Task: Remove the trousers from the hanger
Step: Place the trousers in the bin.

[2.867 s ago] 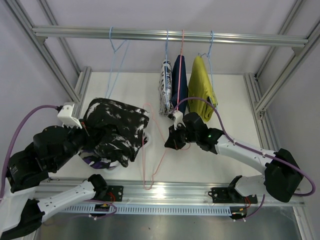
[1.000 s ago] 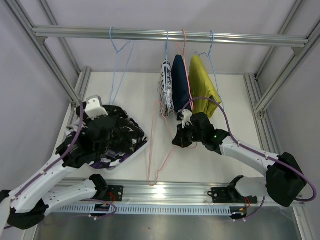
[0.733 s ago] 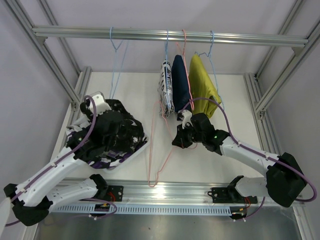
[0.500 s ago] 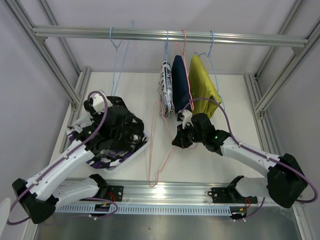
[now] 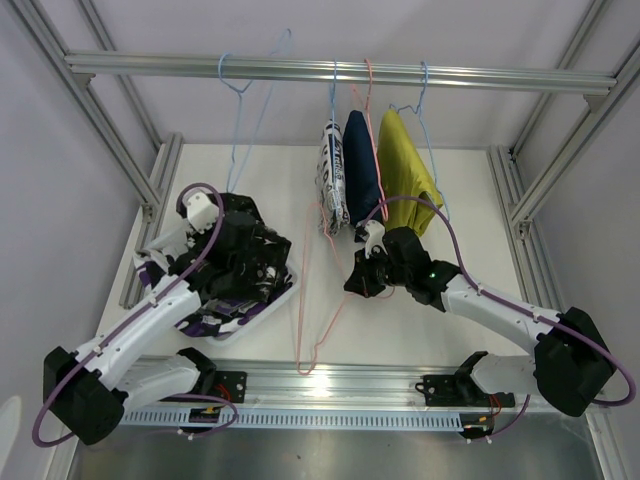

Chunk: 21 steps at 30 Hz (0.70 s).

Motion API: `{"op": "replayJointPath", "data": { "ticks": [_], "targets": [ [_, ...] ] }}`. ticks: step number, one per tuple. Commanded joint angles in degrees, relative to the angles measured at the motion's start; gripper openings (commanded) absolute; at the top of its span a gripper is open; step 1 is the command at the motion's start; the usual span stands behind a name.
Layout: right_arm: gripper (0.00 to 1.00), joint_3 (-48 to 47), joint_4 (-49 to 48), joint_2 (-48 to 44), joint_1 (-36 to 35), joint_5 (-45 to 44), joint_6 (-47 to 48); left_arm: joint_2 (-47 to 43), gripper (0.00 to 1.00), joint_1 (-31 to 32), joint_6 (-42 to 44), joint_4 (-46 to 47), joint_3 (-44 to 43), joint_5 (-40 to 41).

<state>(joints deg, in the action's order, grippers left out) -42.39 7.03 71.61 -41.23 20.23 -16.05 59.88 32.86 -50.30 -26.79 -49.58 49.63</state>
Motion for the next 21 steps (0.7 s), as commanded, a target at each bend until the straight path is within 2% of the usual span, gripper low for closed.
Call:
{"op": "replayJointPath", "data": {
  "ticks": [1,5,14,21],
  "targets": [
    [0.0,-0.06,-1.84,-0.69,-0.16,0.42,-0.65,0.15,0.31,-0.87,-4.01,-3.01,5.01,-1.28],
    [0.0,0.03,-1.75,-0.51,-0.16,0.25,-0.64,0.15,0.29,-0.87,-8.22,-5.02,8.44,-1.9],
    [0.0,0.03,-1.93,-0.16,-0.87,0.43,-0.65,-2.22,0.29,-0.87,-15.61,-2.13,19.25,-7.87],
    [0.0,0.03,-1.67,-0.69,-1.13,0.25,-0.47,-1.87,0.37,-0.78,-16.58,-7.31,15.58,-7.18]
  ]
}}
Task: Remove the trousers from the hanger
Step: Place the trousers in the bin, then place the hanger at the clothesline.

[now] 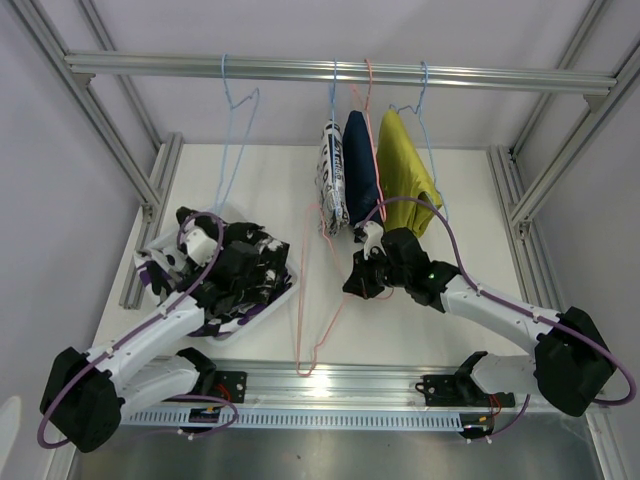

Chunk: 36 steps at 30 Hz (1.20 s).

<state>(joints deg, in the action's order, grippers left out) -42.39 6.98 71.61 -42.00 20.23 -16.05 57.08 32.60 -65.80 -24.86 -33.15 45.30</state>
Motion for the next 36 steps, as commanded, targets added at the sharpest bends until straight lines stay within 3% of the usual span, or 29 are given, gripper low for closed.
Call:
{"op": "replayJointPath", "data": {
  "ticks": [1,2,5,11,19,25,31,36],
  "targets": [
    [0.0,-0.15,-1.53,-0.69,-0.37,0.16,-0.38,-0.29,0.38,-0.52,-1.08,-11.15,-2.09,-2.85],
    [0.0,-0.15,-1.53,-0.6,-0.37,0.16,-0.38,-1.09,0.41,-0.52,-1.0,-12.22,-2.71,-2.93],
    [0.0,-0.58,-1.45,-0.16,-0.45,0.16,-0.29,-5.38,0.69,-0.34,-1.08,-16.08,-5.61,-3.11],
    [0.0,-1.29,-0.83,-0.07,-0.72,0.07,-0.21,-14.09,0.87,0.62,1.63,-20.13,-10.61,-2.67],
    [0.0,-2.17,-0.22,0.46,-0.8,0.07,-0.12,-16.39,0.99,2.29,4.63,-24.79,-15.54,-1.79],
    [0.0,-1.99,-0.57,0.81,-0.72,0.07,-0.03,-18.05,0.99,2.47,3.75,-26.82,-14.06,-3.72],
    [0.0,-1.73,-0.92,1.25,-0.72,0.16,0.06,-21.04,0.99,3.61,5.76,-23.75,-11.24,-6.53],
    [0.0,-2.34,0.04,0.81,-0.8,-0.45,-0.03,-19.82,0.99,8.43,14.99,-15.41,-8.87,-10.41]
  ]
}}
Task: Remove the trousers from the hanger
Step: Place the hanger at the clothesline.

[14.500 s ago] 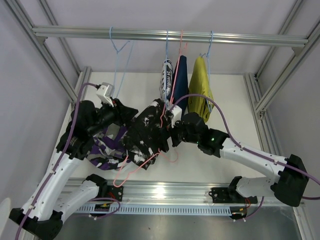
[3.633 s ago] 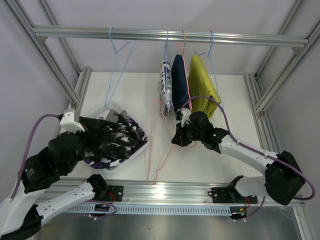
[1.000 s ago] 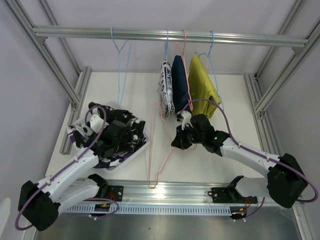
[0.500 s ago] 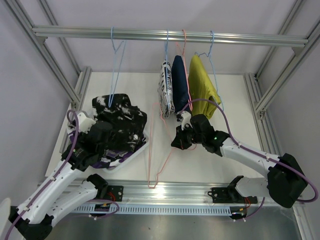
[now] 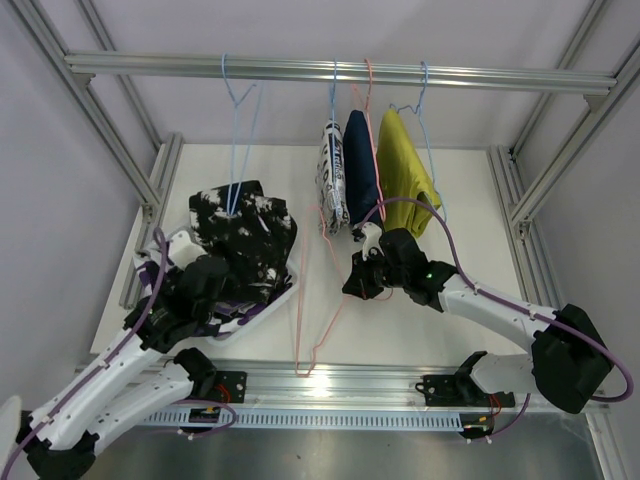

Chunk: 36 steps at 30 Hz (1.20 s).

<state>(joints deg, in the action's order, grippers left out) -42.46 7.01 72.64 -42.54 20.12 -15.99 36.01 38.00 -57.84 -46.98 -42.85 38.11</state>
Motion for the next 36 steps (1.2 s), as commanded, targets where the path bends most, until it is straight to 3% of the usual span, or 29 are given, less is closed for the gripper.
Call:
{"op": "replayJointPath", "data": {
  "ticks": [1,5,13,20,25,33,36],
  "targets": [
    [0.0,-2.54,0.37,-0.31,-0.26,-0.52,-0.18,2.13,0.99,4.26,8.44,7.42,0.84,-3.39],
    [0.0,-4.3,2.31,-1.27,-0.35,-1.22,-2.02,9.41,0.99,14.17,14.42,7.7,-1.53,-2.08],
    [0.0,-5.88,1.44,-2.24,-0.61,-0.09,-6.51,23.13,0.99,32.2,14.87,5.4,-6.55,7.5],
    [0.0,-5.44,0.73,-2.86,-0.87,1.67,-8.27,23.49,0.99,38.64,16.09,14.53,-0.58,8.39],
    [0.0,-5.62,0.55,-1.89,-0.79,2.64,-8.36,24.28,0.99,44.6,22.05,22.89,1.45,9.44],
    [0.0,-5.18,0.29,-2.06,-0.78,3.61,-8.53,28.85,1.0,47.69,31.82,36.59,3.56,2.33],
    [0.0,-5.09,0.38,-2.15,-0.7,3.87,-8.36,31.92,0.99,47.7,32.0,36.61,2.78,2.14]
  ]
}}
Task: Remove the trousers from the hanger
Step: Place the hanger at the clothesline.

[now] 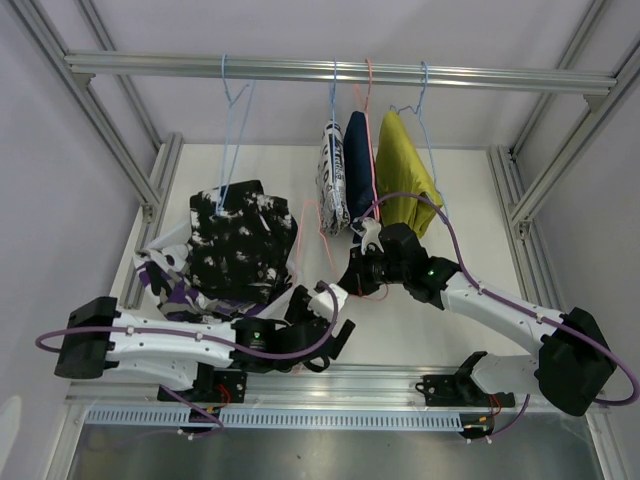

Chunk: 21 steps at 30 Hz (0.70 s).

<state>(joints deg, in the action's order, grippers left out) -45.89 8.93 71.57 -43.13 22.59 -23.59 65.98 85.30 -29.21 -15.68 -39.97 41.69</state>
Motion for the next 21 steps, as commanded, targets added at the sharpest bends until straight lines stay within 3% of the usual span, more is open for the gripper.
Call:
{"op": "replayJointPath", "data": {
  "ticks": [1,4,7,14,15,17,21],
  "targets": [
    [0.0,-1.66,-1.46,-1.26,-0.19,1.49,-0.75,3.79,0.99,0.4,3.28,4.27,-0.2,-1.0],
    [0.0,-1.66,-1.54,-1.61,-0.11,1.84,-0.66,7.05,0.97,0.48,3.2,2.94,-1.52,0.32],
    [0.0,-1.66,-1.46,-1.61,0.07,2.11,-0.58,8.46,0.89,0.48,2.41,2.68,-1.43,-0.12],
    [0.0,-0.87,-2.16,-1.78,0.33,3.16,-0.66,9.34,0.52,1.01,0.47,2.41,0.33,-0.47],
    [0.0,-0.61,-2.6,-1.79,0.33,3.6,-0.84,9.7,0.4,1.19,-0.31,2.32,0.5,-0.12],
    [0.0,-0.52,-2.86,-1.87,0.42,4.04,-1.01,10.31,0.29,1.19,-0.93,2.41,0.33,-0.03],
    [0.0,-0.34,-2.86,-2.22,0.77,5.1,-0.93,11.98,0.21,1.28,-1.81,2.06,0.15,0.32]
  ]
}}
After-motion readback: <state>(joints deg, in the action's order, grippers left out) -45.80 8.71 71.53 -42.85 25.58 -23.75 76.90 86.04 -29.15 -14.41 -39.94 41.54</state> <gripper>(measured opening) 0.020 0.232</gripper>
